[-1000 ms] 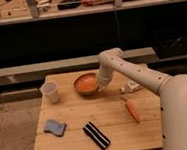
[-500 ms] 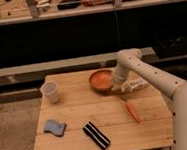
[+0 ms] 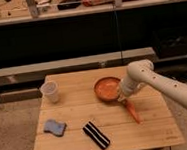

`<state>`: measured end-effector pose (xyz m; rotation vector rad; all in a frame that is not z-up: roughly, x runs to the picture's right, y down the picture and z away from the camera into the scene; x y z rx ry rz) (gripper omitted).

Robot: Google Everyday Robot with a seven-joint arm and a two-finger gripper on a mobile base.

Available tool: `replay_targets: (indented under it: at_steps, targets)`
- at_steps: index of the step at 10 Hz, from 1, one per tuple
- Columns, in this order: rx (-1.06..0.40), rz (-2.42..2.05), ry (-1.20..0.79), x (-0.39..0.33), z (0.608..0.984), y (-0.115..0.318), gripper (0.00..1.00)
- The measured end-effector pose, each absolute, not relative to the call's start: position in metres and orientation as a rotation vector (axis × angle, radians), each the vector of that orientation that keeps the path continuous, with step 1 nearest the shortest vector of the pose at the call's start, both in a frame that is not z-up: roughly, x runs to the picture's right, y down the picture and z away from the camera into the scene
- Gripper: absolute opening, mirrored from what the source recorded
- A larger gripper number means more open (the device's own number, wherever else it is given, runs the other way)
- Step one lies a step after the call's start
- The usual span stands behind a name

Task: Drag the ceramic bowl in a circle

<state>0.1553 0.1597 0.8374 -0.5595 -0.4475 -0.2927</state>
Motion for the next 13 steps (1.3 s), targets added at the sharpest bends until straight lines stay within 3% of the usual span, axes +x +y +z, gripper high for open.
replay_targets:
  at_steps: [4,13]
  targets:
    - [-0.526,-0.397,-0.425,0.147,0.793,0.199,0.01]
    - [-0.493,-0.794,-0.511,0.009,0.769,0.202,0.01]
